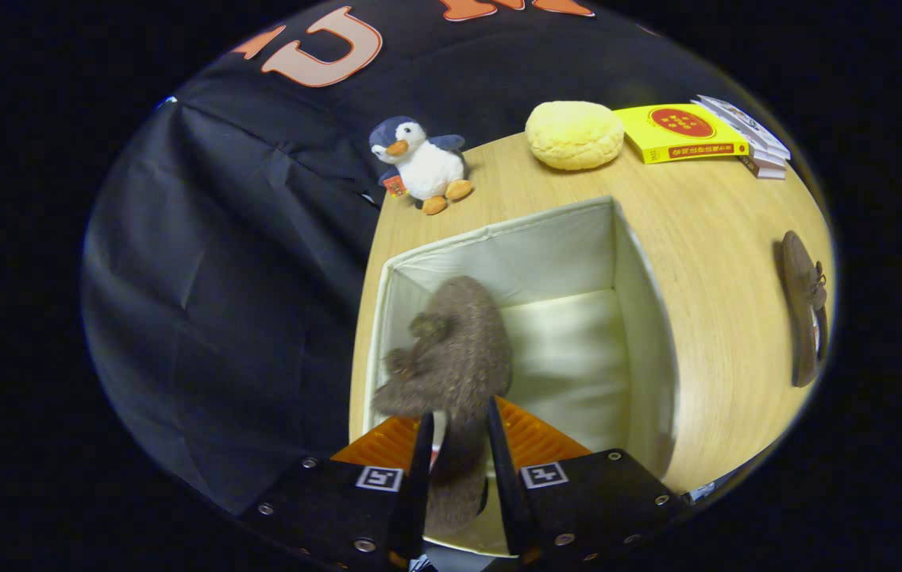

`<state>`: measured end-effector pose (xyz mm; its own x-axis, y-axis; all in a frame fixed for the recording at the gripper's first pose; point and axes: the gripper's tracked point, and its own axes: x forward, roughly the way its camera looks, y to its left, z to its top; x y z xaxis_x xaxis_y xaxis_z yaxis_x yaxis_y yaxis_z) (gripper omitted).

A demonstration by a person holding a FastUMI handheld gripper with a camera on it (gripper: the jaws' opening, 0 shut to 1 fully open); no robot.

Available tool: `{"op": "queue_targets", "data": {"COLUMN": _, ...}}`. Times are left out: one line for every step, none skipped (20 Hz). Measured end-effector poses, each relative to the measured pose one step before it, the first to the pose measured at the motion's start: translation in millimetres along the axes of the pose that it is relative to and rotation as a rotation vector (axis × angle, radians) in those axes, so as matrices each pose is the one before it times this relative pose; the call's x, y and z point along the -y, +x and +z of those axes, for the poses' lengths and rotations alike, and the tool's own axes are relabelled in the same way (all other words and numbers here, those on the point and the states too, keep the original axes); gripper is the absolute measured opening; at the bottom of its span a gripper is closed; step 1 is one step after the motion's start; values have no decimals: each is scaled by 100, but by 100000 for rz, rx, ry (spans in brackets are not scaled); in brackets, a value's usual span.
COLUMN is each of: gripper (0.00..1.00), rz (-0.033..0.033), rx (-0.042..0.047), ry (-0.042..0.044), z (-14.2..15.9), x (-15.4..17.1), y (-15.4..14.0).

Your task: Open the storage box then place both shoes into the box .Put the left shoe in first, then the right shoe, with the right side of both shoes facing outward in a uniform manner.

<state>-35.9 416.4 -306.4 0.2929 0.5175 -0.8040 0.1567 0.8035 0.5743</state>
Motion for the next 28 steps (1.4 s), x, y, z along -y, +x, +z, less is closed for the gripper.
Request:
{"op": "queue_targets", "data": {"gripper": 55, "rz": 2895, "rx": -118, "ry": -694, "z": -31, "x": -452, "y": -634}}
{"op": "queue_targets", "data": {"gripper": 61, "rz": 2336, "rx": 304, "ry": -1186, "z": 146, "x": -238, "y": -408}}
{"op": "queue_targets", "data": {"gripper": 67, "rz": 2144, "rx": 889, "ry": -1279, "z": 126, "x": -217, "y": -875}}
{"op": "queue_targets", "data": {"gripper": 73, "rz": 1614, "rx": 1154, "ry": -1237, "z": 276, "x": -83, "y": -784}}
{"op": "queue_targets", "data": {"gripper": 78, "rz": 1481, "rx": 918, "ry": -707, "z": 197, "x": 44, "y": -730}}
{"op": "queue_targets", "data": {"gripper": 80, "rz": 924, "rx": -178, "ry": -65, "z": 136, "x": 138, "y": -740}}
{"op": "queue_targets", "data": {"gripper": 85, "rz": 1511, "rx": 214, "ry": -200, "z": 96, "x": 107, "y": -1048}}
{"op": "queue_targets", "data": {"gripper": 88, "rz": 1170, "rx": 1072, "ry": -204, "z": 358, "x": 203, "y": -1134}}
{"op": "queue_targets", "data": {"gripper": 92, "rz": 708, "rx": 2002, "ry": -853, "z": 484, "x": 518, "y": -1411}}
{"op": "queue_targets", "data": {"gripper": 94, "rz": -428, "rx": 1749, "ry": -1241, "z": 480, "x": 732, "y": -989}}
{"op": "queue_targets", "data": {"gripper": 96, "rz": -1093, "rx": 2298, "ry": -2011, "z": 598, "x": 1129, "y": -1054}}
{"op": "queue_targets", "data": {"gripper": 97, "rz": -1592, "rx": 2115, "ry": -2409, "z": 556, "x": 1294, "y": -1013}}
{"op": "queue_targets", "data": {"gripper": 97, "rz": -1995, "rx": 1894, "ry": -2389, "z": 265, "x": 1559, "y": -783}}
{"op": "queue_targets", "data": {"gripper": 97, "rz": -1523, "rx": 1418, "ry": -2138, "z": 191, "x": 1621, "y": -986}}
{"op": "queue_targets", "data": {"gripper": 97, "rz": -1430, "rx": 946, "ry": -1522, "z": -6, "x": 1518, "y": -1085}}
{"op": "queue_targets", "data": {"gripper": 98, "rz": -1790, "rx": 837, "ry": -1130, "z": 146, "x": 1786, "y": -860}}
{"op": "queue_targets", "data": {"gripper": 98, "rz": -2827, "rx": 829, "ry": -1067, "z": 56, "x": 2079, "y": -866}}
{"op": "queue_targets", "data": {"gripper": 99, "rz": -3156, "rx": 1054, "ry": -665, "z": 132, "x": 2244, "y": -727}}
{"op": "queue_targets", "data": {"gripper": 98, "rz": -3278, "rx": 943, "ry": -529, "z": 59, "x": 2238, "y": -560}}
{"op": "queue_targets", "data": {"gripper": 99, "rz": -2857, "rx": 873, "ry": -162, "z": 132, "x": 2161, "y": -492}}
{"op": "queue_targets", "data": {"gripper": 99, "rz": -3015, "rx": 774, "ry": -217, "z": 61, "x": 2036, "y": -378}}
{"op": "queue_targets", "data": {"gripper": 99, "rz": -2441, "rx": 597, "ry": 289, "z": -1, "x": 2025, "y": -393}}
{"op": "queue_targets", "data": {"gripper": 99, "rz": -2382, "rx": 736, "ry": 445, "z": 75, "x": 1581, "y": 198}}
{"op": "queue_targets", "data": {"gripper": 99, "rz": -1844, "rx": 241, "ry": 752, "z": 23, "x": 1894, "y": -134}}
{"op": "queue_targets", "data": {"gripper": 99, "rz": -1316, "rx": -72, "ry": 1202, "z": -238, "x": 1616, "y": -82}}
{"op": "queue_targets", "data": {"gripper": 99, "rz": -1817, "rx": -58, "ry": 950, "z": -95, "x": 1784, "y": 1}}
{"op": "queue_targets", "data": {"gripper": 99, "rz": -2126, "rx": 11, "ry": 9, "z": -166, "x": 1820, "y": 17}}
{"op": "queue_targets", "data": {"gripper": 99, "rz": -2789, "rx": 180, "ry": -703, "z": -201, "x": 1793, "y": 162}}
